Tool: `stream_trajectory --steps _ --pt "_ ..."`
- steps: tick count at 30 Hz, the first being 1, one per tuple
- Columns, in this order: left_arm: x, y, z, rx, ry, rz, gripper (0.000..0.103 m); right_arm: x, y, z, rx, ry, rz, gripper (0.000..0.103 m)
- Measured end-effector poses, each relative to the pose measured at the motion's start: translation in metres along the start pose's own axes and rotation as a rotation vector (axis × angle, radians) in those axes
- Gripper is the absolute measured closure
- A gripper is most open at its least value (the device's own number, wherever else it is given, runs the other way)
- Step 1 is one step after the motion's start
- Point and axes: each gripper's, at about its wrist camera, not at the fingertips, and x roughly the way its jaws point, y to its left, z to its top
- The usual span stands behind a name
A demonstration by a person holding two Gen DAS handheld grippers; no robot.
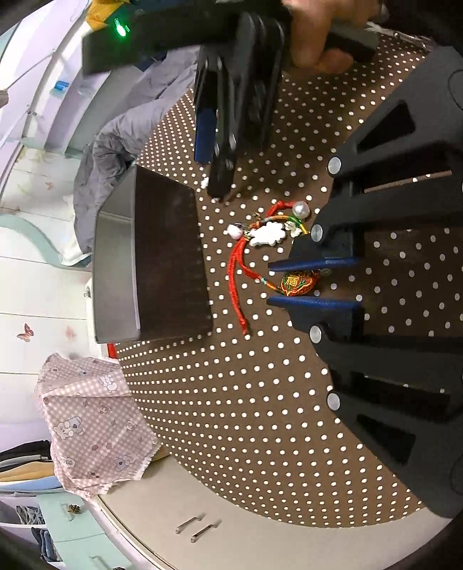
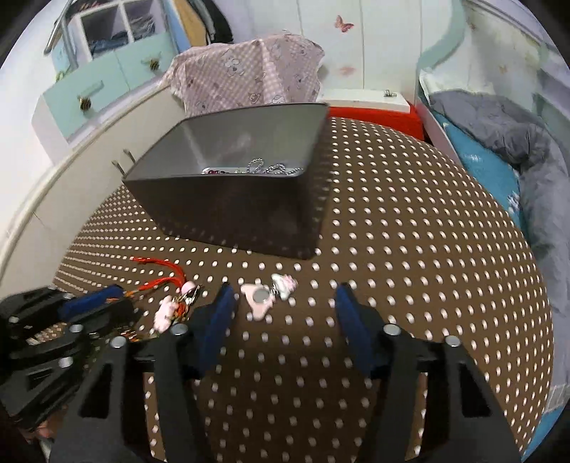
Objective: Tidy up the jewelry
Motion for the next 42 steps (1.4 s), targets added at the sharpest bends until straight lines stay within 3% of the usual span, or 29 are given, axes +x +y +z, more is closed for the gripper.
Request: stream_trajectory --steps 1,5,8,15,16,17,19,26,29,34,42 --pt "-0.002 0.0 0.001 -0.001 -0.007 -0.004 0.09 0.0 0.002 0.0 -0.016 0.002 -0.001 0.073" --pt "-0.014 0.004 0.006 0.001 -0.038 -0.03 0.09 -0.009 0.002 -0.007 -0.032 -0.014 0.019 0.077" --pt "-0.026 0.006 0.016 -0.001 -0.069 -0.057 0.09 -0.02 -0.004 -0.011 -0.003 -0.037 0.037 0.095" --pt "-0.052 0.006 0.031 0.019 -0.142 -0.089 0.091 -0.036 -0.013 -0.022 0.025 -0.046 0.038 0.092" --pt "-0.054 0.008 0.032 0.021 -0.146 -0.089 0.091 -0.038 -0.014 -0.024 0.033 -0.051 0.043 0.085" --pt "-0.056 0.008 0.032 0.023 -0.151 -0.089 0.091 -0.04 -0.014 -0.026 0.04 -0.058 0.046 0.066" --pt "-0.058 0.008 0.031 0.028 -0.153 -0.088 0.091 -0.043 -0.013 -0.028 0.042 -0.069 0.045 0.049" --pt "-0.056 0.01 0.027 0.017 -0.142 -0.114 0.091 -0.033 -0.009 -0.036 0.021 -0.024 0.02 0.049" --pt "-0.054 0.015 0.024 0.003 -0.133 -0.119 0.091 -0.045 -0.002 -0.03 0.018 -0.072 0.087 0.049" --pt "-0.039 0.038 0.013 -0.075 -0.091 -0.119 0.091 -0.045 0.031 -0.038 -0.135 -0.022 0.171 0.049" --pt "-0.034 0.061 -0.002 -0.138 -0.064 -0.102 0.091 -0.027 0.076 -0.034 -0.327 0.022 0.229 0.065"
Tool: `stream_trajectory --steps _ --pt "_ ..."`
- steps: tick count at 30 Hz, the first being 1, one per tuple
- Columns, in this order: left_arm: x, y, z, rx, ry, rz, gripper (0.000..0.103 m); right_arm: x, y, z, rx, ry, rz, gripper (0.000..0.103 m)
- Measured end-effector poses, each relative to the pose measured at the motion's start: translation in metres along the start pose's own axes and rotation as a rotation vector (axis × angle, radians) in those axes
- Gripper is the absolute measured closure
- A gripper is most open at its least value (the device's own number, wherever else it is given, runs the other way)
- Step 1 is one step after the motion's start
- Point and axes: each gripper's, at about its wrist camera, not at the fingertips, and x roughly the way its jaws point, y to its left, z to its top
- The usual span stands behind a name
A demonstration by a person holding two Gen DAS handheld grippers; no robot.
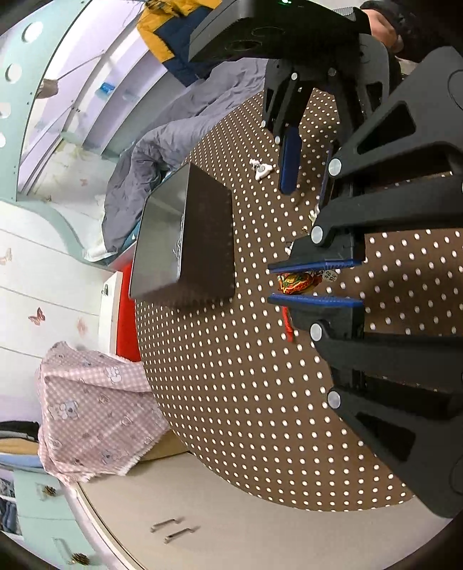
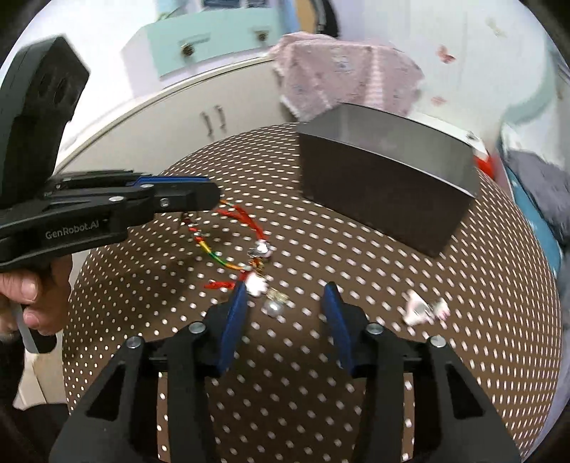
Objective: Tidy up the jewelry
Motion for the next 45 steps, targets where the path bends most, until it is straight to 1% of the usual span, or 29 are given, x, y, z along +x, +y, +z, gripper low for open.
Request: stream_trajectory --steps 6,9,12,15,17,19,25,28,33,38,41,44,45 --pt "0.003 0.02 -0.003 -0.052 0.008 0.01 0.091 0.019 0.018 0.006 -0.136 0.052 0.012 0.069" --pt "0.007 0.028 -0.006 -0.067 0.022 0.012 0.091 0.032 0.019 0.008 -0.183 0.066 0.016 0.075" --pt "0.01 0.032 -0.008 -0.071 0.032 0.014 0.091 0.036 0.02 0.01 -0.204 0.065 0.032 0.087" --pt "0.01 0.035 -0.009 -0.08 0.033 0.017 0.091 0.034 0.02 0.008 -0.222 0.07 0.026 0.089" --pt "0.006 0.034 -0.007 -0.077 0.021 0.019 0.091 0.029 0.02 0.005 -0.221 0.068 0.005 0.089" --pt "-0.001 0.03 -0.002 -0.058 -0.002 0.017 0.091 0.016 0.015 0.006 -0.191 0.032 0.008 0.089" --pt "-0.025 0.009 0.02 0.013 -0.069 -0.008 0.091 -0.025 -0.001 0.016 -0.119 -0.064 -0.028 0.089" --pt "-0.041 -0.006 0.035 0.056 -0.111 -0.027 0.091 -0.055 -0.014 0.022 -0.073 -0.137 -0.035 0.089" --pt "-0.063 -0.026 0.063 0.121 -0.181 -0.038 0.091 -0.101 -0.041 0.047 0.004 -0.262 -0.055 0.089" --pt "-0.076 -0.045 0.095 0.177 -0.249 -0.04 0.091 -0.127 -0.063 0.078 0.056 -0.347 -0.083 0.089" --pt "-0.072 -0.049 0.114 0.176 -0.256 -0.062 0.091 -0.131 -0.077 0.095 0.096 -0.371 -0.078 0.089" --pt "-0.058 -0.05 0.132 0.163 -0.236 -0.076 0.091 -0.127 -0.087 0.108 0.131 -0.368 -0.068 0.089" --pt "-0.053 -0.049 0.136 0.154 -0.225 -0.086 0.091 -0.125 -0.088 0.108 0.14 -0.364 -0.061 0.089"
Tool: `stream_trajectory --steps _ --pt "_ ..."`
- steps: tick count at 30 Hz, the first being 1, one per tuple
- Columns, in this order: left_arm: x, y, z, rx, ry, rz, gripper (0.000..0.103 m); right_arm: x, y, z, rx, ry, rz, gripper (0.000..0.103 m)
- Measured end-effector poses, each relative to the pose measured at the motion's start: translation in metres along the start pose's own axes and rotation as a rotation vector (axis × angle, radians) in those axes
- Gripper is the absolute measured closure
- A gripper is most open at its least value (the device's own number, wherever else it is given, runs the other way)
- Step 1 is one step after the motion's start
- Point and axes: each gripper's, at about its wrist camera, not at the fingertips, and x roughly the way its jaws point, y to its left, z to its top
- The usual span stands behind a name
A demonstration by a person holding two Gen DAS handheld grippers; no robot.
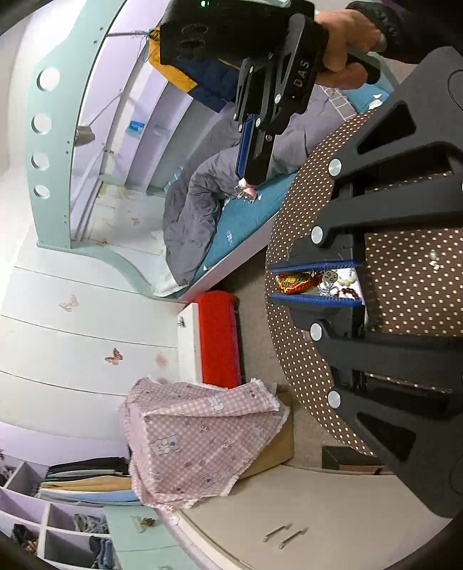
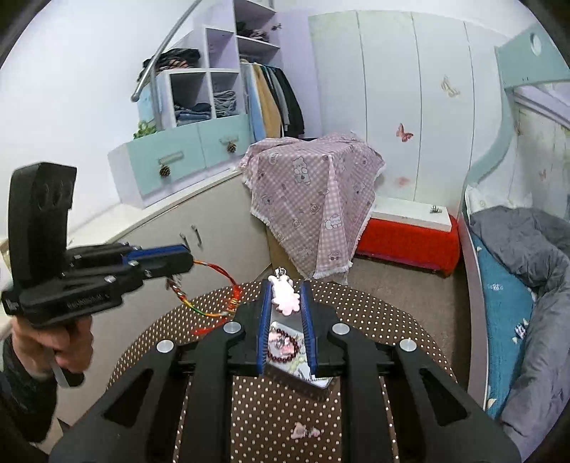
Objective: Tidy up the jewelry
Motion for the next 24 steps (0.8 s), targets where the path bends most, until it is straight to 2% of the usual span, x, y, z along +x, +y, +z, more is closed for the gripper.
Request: stream_trajectory --steps 2,7,8,9,10,11,12,14,17,24 --pt "0.012 0.002 0.005 -0.016 0.021 -0.026 0.091 0.012 -0.007 0.002 0.037 0.018 0.013 0.088" --pt "0.042 0.0 0.008 -0.025 0.077 -0.015 0.09 0.034 -0.024 -0.001 0.123 0.067 0.01 0.087" --pt "0.046 0.002 0.007 -0.029 0.088 -0.006 0.082 0.04 -0.03 -0.001 0.158 0.078 0.007 0.075" --pt "0.05 0.004 0.007 -0.043 0.104 0.009 0.042 0.041 -0.034 -0.002 0.187 0.076 -0.002 0.062" --pt "0.05 0.008 0.006 -0.067 0.092 0.046 0.019 0.04 -0.039 -0.004 0.221 0.058 -0.019 0.028" --pt "0.046 0.01 0.004 -0.085 0.059 0.069 0.006 0.038 -0.042 -0.004 0.237 0.041 -0.029 0.013" --pt "0.04 0.013 0.003 -0.098 0.026 0.075 0.006 0.034 -0.046 -0.006 0.259 0.022 -0.03 0.013" --pt "0.035 0.015 0.0 -0.103 0.027 0.095 0.006 0.028 -0.048 -0.008 0.278 0.017 -0.047 0.008" --pt "0.025 0.012 -0.003 -0.091 0.01 0.147 0.006 0.018 -0.052 -0.011 0.304 0.007 -0.085 0.008" --pt "-0.007 0.007 -0.01 -0.062 -0.044 0.214 0.006 0.0 -0.049 -0.016 0.295 -0.022 -0.144 0.008"
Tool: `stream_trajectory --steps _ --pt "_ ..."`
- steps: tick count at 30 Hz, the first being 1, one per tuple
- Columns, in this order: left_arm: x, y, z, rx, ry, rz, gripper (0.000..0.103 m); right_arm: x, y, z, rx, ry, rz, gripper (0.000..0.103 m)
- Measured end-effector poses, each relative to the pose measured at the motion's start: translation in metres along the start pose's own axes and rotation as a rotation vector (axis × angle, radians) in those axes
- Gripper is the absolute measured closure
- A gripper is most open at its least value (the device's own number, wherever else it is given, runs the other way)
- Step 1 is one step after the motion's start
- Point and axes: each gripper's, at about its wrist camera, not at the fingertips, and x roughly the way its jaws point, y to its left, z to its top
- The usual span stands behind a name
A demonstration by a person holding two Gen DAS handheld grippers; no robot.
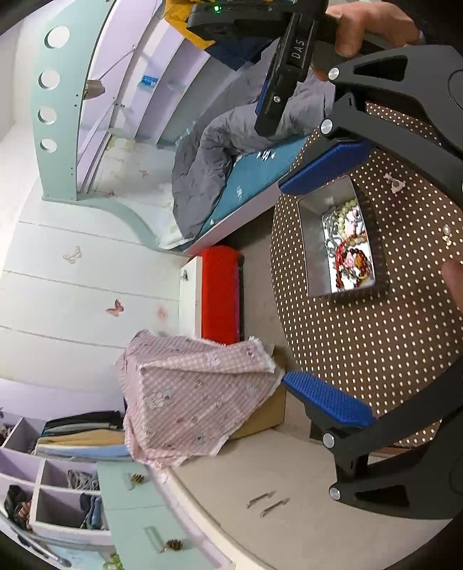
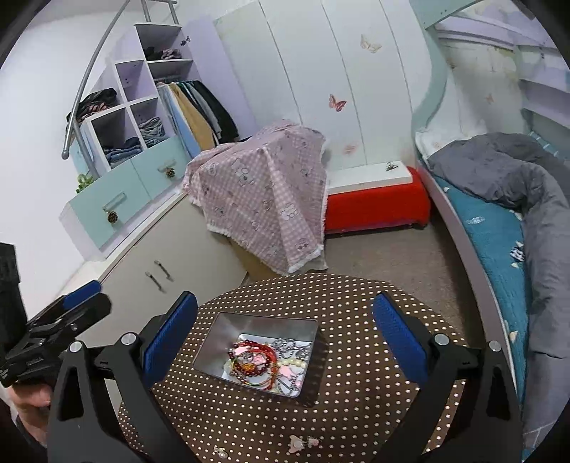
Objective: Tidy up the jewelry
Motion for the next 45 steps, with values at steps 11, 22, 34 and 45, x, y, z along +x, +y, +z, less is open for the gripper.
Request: stream_trajectory --steps 11,22,34,45 --pt "-0.041 -0.008 -0.015 0.048 -0.059 0.105 0.006 -0.033 0.017 -0.018 -0.064 -0.038 -0.106 0.008" --pt "-0.055 -0.017 -0.058 0.083 -0.029 0.099 0.006 -0.06 0.013 -0.058 -0.094 -0.021 -0.167 0.008" --pt "-0.033 -0.032 -0.119 0.143 0.094 0.033 0.006 -0.049 0.001 -0.093 -0.088 0.068 -0.189 0.008" --pt "0.018 -0.044 -0.163 0.165 0.273 -0.052 0.006 -0.025 -0.005 -0.114 -0.083 0.16 -0.199 0.008"
